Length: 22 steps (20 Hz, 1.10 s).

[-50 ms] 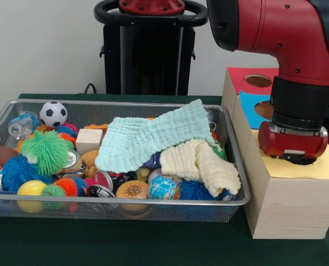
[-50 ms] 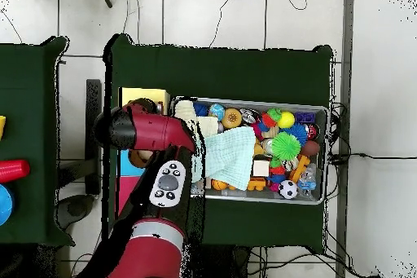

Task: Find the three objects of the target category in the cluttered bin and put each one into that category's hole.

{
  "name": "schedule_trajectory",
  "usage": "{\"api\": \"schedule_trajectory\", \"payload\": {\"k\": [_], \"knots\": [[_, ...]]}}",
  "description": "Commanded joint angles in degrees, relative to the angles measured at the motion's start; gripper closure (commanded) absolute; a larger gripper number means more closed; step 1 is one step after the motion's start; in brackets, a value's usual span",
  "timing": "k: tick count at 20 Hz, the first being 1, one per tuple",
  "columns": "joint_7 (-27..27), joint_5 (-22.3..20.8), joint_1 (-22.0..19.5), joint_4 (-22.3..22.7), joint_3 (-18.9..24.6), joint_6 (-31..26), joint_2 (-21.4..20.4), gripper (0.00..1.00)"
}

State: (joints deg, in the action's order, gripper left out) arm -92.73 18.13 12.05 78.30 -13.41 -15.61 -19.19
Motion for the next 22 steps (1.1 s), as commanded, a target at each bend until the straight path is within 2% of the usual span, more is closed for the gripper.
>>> {"api": "schedule_trajectory", "payload": {"k": [1,7,16,22], "knots": [[-9.0,-0.7,-1.7,4.2,5.4,-4.2,1.3,1.00],[-9.9,-0.4,0.4,4.0,2.3,-11.7,-2.6,1.00],[-11.3,-0.7,1.9,1.9,-0.9,-19.4,-6.1,1.00],[-10.9,-2.6,3.1,0.0,-4.6,-25.7,-8.0,1.00]]}}
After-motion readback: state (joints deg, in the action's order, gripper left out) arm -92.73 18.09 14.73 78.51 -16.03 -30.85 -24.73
